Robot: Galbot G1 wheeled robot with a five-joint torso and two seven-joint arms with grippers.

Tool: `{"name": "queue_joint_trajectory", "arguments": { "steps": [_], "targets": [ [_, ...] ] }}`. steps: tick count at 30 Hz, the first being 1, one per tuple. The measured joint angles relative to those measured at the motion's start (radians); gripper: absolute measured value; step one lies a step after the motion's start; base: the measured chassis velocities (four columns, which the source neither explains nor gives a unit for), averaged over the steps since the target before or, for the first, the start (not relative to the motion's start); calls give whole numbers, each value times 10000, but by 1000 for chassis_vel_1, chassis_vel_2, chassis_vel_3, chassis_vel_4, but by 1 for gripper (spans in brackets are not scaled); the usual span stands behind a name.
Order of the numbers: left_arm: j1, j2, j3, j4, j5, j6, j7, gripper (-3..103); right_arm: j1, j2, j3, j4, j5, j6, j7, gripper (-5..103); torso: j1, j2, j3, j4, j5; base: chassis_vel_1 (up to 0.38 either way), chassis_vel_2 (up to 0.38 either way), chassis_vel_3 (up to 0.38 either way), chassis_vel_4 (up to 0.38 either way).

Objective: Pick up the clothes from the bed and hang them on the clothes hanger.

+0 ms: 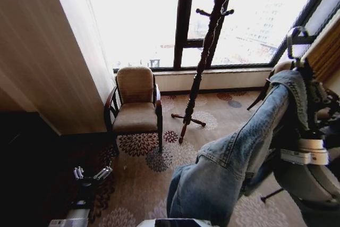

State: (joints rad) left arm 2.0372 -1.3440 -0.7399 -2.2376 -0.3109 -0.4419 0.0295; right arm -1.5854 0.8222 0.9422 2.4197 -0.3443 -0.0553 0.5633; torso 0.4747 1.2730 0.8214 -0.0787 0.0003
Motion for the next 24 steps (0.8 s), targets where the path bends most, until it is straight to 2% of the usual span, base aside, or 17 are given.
{"name": "queue_joint_trajectory", "arguments": {
  "steps": [14, 24],
  "targets": [
    [1, 0, -1, 0, 1, -3, 1, 100, -345, -16, 442, 182, 49, 90, 20, 15, -6, 2, -2, 2, -3, -262, 270, 261, -266],
    [0, 1, 0, 0, 0, -4, 3, 100, -475, -137, 873, 249, 239, 131, 31, 15, 2, -1, 1, 2, -5, -341, 327, 323, -344]
  ]
}}
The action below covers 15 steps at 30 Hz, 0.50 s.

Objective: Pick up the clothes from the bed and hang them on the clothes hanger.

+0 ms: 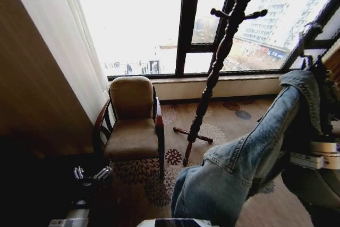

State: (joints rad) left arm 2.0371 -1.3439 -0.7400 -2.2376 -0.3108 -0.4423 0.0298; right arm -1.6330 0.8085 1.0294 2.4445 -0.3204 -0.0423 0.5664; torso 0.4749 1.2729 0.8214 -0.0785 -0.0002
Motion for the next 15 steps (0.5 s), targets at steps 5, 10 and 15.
{"name": "queue_joint_trajectory", "arguments": {
  "steps": [5, 10, 15],
  "targets": [
    [0, -1, 0, 0, 0, -1, 0, 100, -1, 72, -40, 13, -47, -8, 10, 15, -1, 0, -1, -4, 0, -283, 297, 278, -303],
    [0, -1, 0, 0, 1, -1, 0, 100, 16, 105, -98, 25, -80, -21, 12, 15, -11, 3, -3, -1, 2, -249, 251, 236, -232],
    [1, -1, 0, 0, 0, -1, 0, 100, -12, 100, -58, 46, -76, -34, 24, 15, -12, 4, -3, -3, 2, -254, 239, 249, -250]
  ]
}}
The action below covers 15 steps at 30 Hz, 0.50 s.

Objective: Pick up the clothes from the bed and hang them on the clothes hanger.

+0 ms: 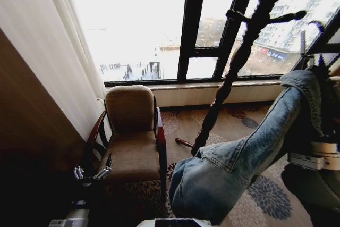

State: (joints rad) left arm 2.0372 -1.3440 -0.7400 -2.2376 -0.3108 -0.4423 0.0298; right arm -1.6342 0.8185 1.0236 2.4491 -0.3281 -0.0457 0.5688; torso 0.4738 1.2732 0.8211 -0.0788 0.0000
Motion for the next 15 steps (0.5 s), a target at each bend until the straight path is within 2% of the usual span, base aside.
{"name": "queue_joint_trajectory", "arguments": {
  "steps": [7, 15],
  "targets": [
    [-2, 0, 0, -1, 0, -1, 0, 100, -18, -32, -13, 29, 12, -142, 79, 15, 17, -5, 4, 1, -2, -235, 229, 241, -239],
    [-1, 0, 0, 0, 0, 0, 0, 100, -12, -15, -171, 30, 9, -187, 114, 15, 5, -5, 2, 0, -1, -59, 57, 42, -49]
  ]
}}
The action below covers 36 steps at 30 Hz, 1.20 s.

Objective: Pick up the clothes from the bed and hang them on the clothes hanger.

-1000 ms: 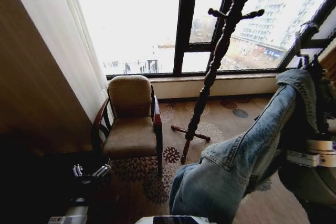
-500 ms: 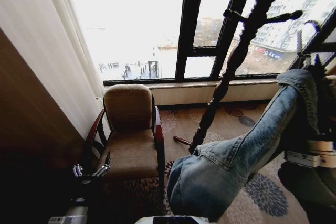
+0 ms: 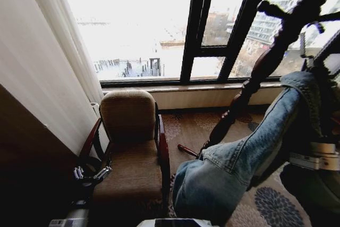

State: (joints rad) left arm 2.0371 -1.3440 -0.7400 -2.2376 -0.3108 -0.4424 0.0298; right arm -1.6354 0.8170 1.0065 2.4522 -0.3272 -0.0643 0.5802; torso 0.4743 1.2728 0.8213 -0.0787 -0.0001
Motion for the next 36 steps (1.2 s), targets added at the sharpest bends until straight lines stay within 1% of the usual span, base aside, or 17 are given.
{"name": "queue_joint_trajectory", "arguments": {
  "steps": [6, 14, 22, 28, 36],
  "targets": [
    [1, -1, 0, 0, 0, 0, 0, 100, -9, 9, -21, 17, -17, -2, 8, 15, -15, 8, -5, -2, 2, 59, -78, -58, 77],
    [0, -1, 0, 0, 0, 0, 0, 100, -11, 13, -35, 19, -38, -5, -15, 15, 4, 2, 1, 3, 1, 130, -154, -119, 142],
    [2, -1, 0, 0, 0, 0, 0, 100, -21, 85, -155, 18, -130, 83, -80, 15, -11, 8, -4, -3, 1, 105, -107, -102, 98],
    [1, -1, 0, 0, 0, -1, 0, 100, 29, 40, -164, -9, -103, 72, -92, 15, 7, 0, 2, 3, 0, -17, 1, 18, 3],
    [0, 0, 0, 0, 0, 0, 0, 100, 34, 60, -206, -40, -117, 72, -106, 15, 6, 0, 2, 2, 0, -83, -73, 98, 61]
  ]
}}
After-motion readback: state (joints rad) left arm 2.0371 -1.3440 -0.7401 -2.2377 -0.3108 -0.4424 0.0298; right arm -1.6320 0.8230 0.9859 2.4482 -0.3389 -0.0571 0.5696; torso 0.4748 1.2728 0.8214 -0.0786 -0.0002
